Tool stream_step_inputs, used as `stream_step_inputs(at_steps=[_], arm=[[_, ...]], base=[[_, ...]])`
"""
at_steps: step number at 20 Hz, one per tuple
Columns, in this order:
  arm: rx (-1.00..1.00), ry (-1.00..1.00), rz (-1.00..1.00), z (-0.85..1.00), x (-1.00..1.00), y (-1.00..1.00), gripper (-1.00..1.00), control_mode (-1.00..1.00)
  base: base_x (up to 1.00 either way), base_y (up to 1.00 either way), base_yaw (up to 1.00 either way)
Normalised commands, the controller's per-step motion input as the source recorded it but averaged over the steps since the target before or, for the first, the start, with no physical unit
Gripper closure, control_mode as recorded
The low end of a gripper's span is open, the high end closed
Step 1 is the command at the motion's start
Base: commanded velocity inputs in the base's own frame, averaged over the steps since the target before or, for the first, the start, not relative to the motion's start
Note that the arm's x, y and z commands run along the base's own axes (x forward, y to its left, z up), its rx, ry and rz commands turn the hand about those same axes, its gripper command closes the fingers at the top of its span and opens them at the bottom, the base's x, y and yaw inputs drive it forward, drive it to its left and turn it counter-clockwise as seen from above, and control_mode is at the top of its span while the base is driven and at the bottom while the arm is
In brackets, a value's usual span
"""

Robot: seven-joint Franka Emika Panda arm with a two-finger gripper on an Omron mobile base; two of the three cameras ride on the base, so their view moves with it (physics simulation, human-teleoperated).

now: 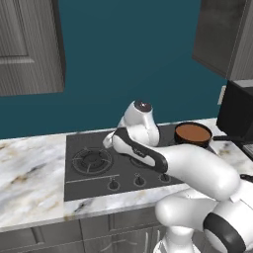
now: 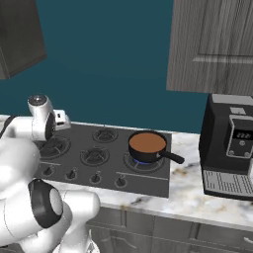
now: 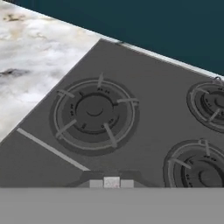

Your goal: Pick up the sugar cube(s) and place them in the saucepan with hot chocolate.

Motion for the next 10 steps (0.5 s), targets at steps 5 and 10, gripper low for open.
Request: stream_step_inputs(at_steps=[5, 10], arm=[[0.00, 0.07, -0.25, 0.35, 0.08, -1.00, 1.00, -1.00], [0.00, 0.15, -0.27, 0.17, 0.13, -1.00, 1.00, -1.00]], base=[[0.00, 0.00, 0.00], [0.00, 0.00, 0.00]])
